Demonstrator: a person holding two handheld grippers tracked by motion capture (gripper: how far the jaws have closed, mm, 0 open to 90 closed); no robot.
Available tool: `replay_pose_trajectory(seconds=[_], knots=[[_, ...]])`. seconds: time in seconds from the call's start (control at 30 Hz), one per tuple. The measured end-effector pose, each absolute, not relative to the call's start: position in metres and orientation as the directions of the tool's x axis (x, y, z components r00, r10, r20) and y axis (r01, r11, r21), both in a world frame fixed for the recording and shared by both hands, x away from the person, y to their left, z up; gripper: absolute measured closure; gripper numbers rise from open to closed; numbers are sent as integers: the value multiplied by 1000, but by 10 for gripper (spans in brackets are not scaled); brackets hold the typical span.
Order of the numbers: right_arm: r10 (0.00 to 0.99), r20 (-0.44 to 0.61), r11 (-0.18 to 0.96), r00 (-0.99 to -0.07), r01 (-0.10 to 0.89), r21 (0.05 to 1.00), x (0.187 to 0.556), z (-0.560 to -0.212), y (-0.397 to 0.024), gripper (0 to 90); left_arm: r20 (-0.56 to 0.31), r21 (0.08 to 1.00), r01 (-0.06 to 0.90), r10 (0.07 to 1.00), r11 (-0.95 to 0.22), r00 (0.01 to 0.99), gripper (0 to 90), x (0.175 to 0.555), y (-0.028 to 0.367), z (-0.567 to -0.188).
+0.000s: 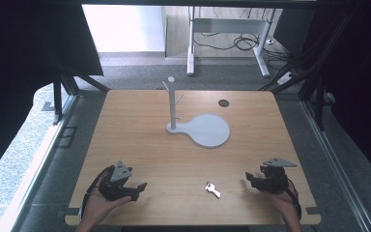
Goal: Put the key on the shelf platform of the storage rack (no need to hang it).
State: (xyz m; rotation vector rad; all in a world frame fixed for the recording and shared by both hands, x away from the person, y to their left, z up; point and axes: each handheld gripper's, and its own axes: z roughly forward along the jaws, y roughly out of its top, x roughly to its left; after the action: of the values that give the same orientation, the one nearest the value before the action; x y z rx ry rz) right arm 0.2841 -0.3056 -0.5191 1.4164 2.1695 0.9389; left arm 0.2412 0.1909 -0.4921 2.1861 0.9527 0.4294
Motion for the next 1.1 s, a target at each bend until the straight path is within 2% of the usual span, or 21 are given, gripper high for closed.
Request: replay_pose_trajectory(seconds=[0.27, 1.1], knots=[[883, 12, 333, -469, 645, 688, 280, -505, -298, 345, 17, 713, 505, 732, -486, 681, 231, 241, 188, -494], [817, 25, 436, -577, 644, 628, 287, -467, -268, 429, 16, 708, 509, 732, -490, 681, 231, 242, 188, -495]])
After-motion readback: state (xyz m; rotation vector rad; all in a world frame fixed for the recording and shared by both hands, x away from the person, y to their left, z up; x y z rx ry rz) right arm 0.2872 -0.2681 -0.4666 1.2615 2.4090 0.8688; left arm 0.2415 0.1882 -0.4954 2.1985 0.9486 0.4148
